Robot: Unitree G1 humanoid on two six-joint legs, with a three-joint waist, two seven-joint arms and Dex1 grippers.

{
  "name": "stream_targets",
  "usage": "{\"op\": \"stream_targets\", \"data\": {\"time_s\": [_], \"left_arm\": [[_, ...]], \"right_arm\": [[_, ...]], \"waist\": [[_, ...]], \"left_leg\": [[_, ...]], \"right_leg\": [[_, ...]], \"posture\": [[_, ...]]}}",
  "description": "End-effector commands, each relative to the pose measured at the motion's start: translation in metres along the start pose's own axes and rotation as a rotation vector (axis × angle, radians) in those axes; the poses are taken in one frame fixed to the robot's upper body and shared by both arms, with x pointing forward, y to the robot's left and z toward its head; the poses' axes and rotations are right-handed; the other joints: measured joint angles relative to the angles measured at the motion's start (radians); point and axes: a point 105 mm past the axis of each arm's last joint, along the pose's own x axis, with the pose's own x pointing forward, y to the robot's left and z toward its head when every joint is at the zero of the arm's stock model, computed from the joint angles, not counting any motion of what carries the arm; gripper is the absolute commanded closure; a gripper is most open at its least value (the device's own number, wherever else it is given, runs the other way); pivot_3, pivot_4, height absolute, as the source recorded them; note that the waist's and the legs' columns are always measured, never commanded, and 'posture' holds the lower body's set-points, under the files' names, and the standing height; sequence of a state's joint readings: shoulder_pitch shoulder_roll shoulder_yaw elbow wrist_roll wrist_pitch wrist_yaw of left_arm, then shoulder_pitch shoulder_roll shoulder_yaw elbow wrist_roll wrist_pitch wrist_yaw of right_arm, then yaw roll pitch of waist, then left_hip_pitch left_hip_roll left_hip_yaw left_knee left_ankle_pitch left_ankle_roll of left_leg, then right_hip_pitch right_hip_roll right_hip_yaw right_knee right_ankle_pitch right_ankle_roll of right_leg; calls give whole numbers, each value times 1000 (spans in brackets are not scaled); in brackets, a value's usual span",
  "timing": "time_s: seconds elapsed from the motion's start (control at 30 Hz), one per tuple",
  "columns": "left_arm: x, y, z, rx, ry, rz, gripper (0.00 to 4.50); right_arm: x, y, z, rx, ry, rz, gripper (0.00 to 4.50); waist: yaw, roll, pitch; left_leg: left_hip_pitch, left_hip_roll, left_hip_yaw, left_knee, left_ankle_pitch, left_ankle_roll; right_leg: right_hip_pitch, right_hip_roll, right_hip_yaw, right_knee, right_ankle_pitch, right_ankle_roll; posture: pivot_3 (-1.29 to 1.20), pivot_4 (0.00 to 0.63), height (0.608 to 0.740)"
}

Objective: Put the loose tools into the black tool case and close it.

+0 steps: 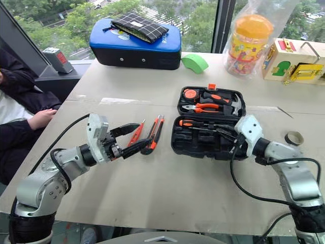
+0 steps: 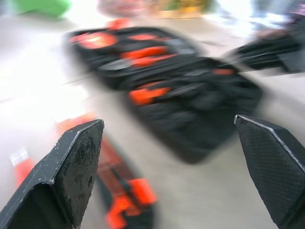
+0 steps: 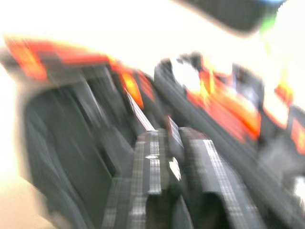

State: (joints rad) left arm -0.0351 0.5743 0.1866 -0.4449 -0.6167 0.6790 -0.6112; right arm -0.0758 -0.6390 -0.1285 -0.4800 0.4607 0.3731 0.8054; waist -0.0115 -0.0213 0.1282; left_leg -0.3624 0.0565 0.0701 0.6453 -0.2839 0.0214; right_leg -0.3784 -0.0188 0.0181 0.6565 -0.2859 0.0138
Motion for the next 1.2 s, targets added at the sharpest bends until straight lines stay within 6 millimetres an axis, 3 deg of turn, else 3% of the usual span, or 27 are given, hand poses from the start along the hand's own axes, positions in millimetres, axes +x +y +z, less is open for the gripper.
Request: {"op": "stream_targets", "data": {"time_s": [0.03, 0.17, 0.2, 0.4, 0.53, 0.57, 0.63, 0.8, 0.83, 0.87, 1.03, 1.1, 1.2], "left_arm": [[0, 24, -10, 5, 46, 197, 0], [14, 18, -15, 4, 74, 248, 0], [14, 21, -17, 10, 86, 276, 0], [15, 34, -34, 32, 158, 386, 0], [17, 32, -50, 38, 227, 353, 0], [17, 32, -52, 37, 232, 346, 519], [18, 29, -57, 33, 244, 321, 1123], [17, 30, -61, 52, 236, 307, 3540], [18, 29, -60, 60, 225, 294, 3959], [18, 28, -57, 67, 206, 279, 4095], [21, 35, -9, 141, 16, 183, 4063], [35, 17, 14, 217, -18, -19, 4063], [55, -23, 24, 312, 42, -376, 4063]], "right_arm": [[-8, 31, 22, 19, -36, 146, 2238], [-20, 43, 30, 29, 5, 193, 274], [-21, 44, 31, 30, 10, 194, 91], [-33, 44, 31, 24, 54, 155, 91], [-37, 45, 31, 22, 62, 150, 91], [-36, 46, 31, 21, 66, 149, 0], [-37, 47, 30, 18, 76, 146, 0], [-40, 43, 27, 19, 85, 106, 0], [-40, 42, 26, 20, 86, 97, 0], [-41, 42, 26, 22, 87, 90, 0], [-47, 45, 20, 23, 104, 55, 0], [-54, 47, 18, 28, 118, 33, 0], [-67, 49, 16, -6, 145, 1, 0]], "waist": [[0, -1, -1], [3, -3, 1], [4, -3, 1], [2, -4, 0], [2, -4, 0], [2, -3, 0], [3, -3, -1], [12, -3, -1], [14, -3, -1], [16, -3, -1], [28, -4, 0], [31, -4, 0], [37, -3, -1]], "left_leg": [[1, 0, 0, -1, 0, 0], [-1, -2, 0, -1, 0, 0], [-1, -2, 1, 0, 0, 0], [0, -2, 1, -1, 0, 0], [0, -2, 1, -2, 0, 0], [0, -2, 1, -2, 0, 0], [0, -2, 1, -2, 0, 0], [0, -2, 1, -2, 0, 0], [0, -2, 1, -2, 0, 0], [0, -2, 1, -2, 0, 0], [-1, -2, 1, -2, 0, 0], [-3, -1, 0, -2, 0, 0], [-4, -2, 0, 0, 0, 0]], "right_leg": [[0, 0, 0, 0, 0, 0], [0, -2, 0, -1, 0, 0], [0, -3, 0, -1, 0, 0], [0, -3, 0, -2, 0, 0], [0, -2, 0, -2, 0, 0], [0, -2, 0, -2, 0, 0], [0, -3, 0, -2, 0, 0], [0, -3, 0, -2, 0, 0], [0, -3, 0, -3, 0, 0], [0, -3, 0, -3, 0, 0], [-1, -3, 0, -4, 0, -1], [-1, -3, -3, -4, -1, -1], [-1, -4, -5, -4, -1, -1]], "posture": [[0, 150, 740], [0, 150, 740], [0, 150, 740], [0, 150, 740], [0, 150, 740], [0, 150, 740], [0, 150, 740], [0, 150, 740], [0, 150, 740], [0, 150, 740], [0, 150, 740], [0, 150, 740], [0, 150, 740]]}}
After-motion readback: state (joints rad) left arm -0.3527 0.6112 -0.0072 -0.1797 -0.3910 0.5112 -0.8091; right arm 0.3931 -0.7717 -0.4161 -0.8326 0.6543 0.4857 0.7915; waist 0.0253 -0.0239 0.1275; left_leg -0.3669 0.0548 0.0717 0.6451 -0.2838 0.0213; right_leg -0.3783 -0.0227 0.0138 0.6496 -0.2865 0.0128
